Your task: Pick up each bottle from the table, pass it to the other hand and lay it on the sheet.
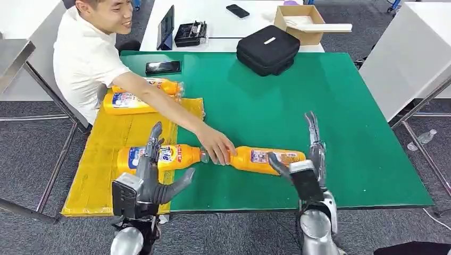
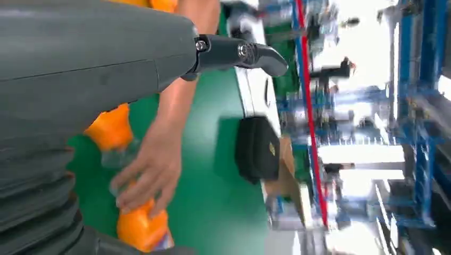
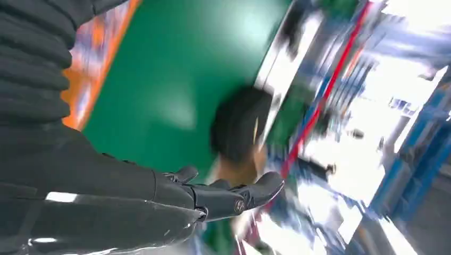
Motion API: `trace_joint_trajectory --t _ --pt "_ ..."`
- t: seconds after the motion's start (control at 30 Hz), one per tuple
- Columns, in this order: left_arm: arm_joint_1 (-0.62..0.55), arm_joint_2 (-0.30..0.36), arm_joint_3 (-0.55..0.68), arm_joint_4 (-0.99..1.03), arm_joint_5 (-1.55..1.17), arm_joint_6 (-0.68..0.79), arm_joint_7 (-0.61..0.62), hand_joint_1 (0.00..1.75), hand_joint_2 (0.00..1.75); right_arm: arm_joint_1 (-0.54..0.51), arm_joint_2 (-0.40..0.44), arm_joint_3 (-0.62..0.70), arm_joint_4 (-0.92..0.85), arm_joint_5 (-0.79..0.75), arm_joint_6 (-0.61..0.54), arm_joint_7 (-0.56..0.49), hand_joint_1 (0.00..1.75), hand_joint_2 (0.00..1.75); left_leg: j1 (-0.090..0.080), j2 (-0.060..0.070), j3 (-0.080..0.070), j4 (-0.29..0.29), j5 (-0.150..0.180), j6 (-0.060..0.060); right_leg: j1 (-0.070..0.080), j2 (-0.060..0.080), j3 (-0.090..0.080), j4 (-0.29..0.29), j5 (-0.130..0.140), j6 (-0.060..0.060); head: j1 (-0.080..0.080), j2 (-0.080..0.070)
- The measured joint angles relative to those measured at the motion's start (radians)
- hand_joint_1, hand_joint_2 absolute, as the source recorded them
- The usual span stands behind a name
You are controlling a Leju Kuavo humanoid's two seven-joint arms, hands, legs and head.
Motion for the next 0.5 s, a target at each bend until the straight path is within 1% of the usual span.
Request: trace_joint_trajectory --t 0.03,0.07,0.1,0.17,0.2,0.3,0.37,0.5 --pt "0.001 0.000 0.005 0.004 0.035 -0.045 -0.003 0.00 1.75 0.000 -0.001 -0.002 0.000 -0.032 0.029 0.009 0.00 1.75 0.000 0.000 0.000 0.000 0.000 0.000 0.000 0.000 0.000 0.000 0.000 0.000 0.000 0.000" --pt "0.002 -0.001 0.011 0.009 0.059 -0.074 -0.008 0.00 1.75 -0.001 -0.001 -0.003 0.000 -0.025 0.032 0.020 0.00 1.75 0.000 0.000 0.000 0.000 0.000 0.000 0.000 0.000 0.000 0.000 0.000 0.000 0.000 0.000" --pt "0.003 -0.001 0.014 0.018 0.068 -0.094 -0.024 0.00 1.75 0.000 -0.005 -0.002 0.000 0.029 0.005 0.030 0.00 1.75 0.000 0.000 0.000 0.000 0.000 0.000 0.000 0.000 0.000 0.000 0.000 0.000 0.000 0.000" --pt "0.002 -0.003 0.021 0.030 0.025 -0.086 -0.057 0.00 1.75 0.003 -0.021 0.018 0.000 0.213 -0.084 0.069 0.00 1.75 0.000 0.000 0.000 0.000 0.000 0.000 0.000 0.000 0.000 0.000 0.000 0.000 0.000 0.000" --pt "0.002 -0.005 0.026 0.035 0.002 -0.078 -0.070 0.00 1.75 0.004 -0.030 0.030 0.000 0.284 -0.110 0.090 0.00 1.75 0.000 0.000 0.000 0.000 0.000 0.000 0.000 0.000 0.000 0.000 0.000 0.000 0.000 0.000" --pt "0.002 -0.006 0.029 0.043 -0.073 -0.019 -0.095 0.00 1.75 0.016 -0.054 0.053 0.003 0.383 -0.131 0.154 0.00 1.75 0.000 0.000 0.000 0.000 0.000 0.000 0.000 0.000 0.000 0.000 0.000 0.000 0.000 0.000" --pt "0.002 -0.006 0.029 0.045 -0.094 0.003 -0.099 0.00 1.75 0.027 -0.069 0.053 0.011 0.387 -0.123 0.176 0.00 1.75 0.000 -0.001 0.000 0.000 0.000 0.000 0.000 -0.001 0.000 0.000 0.000 0.000 0.000 0.000" --pt "0.001 -0.006 0.029 0.049 -0.100 0.008 -0.101 0.00 1.75 0.039 -0.085 0.053 0.022 0.392 -0.117 0.182 0.00 1.75 0.000 0.000 0.000 0.000 0.000 0.000 0.000 0.000 0.000 0.000 0.000 0.000 0.000 0.000"
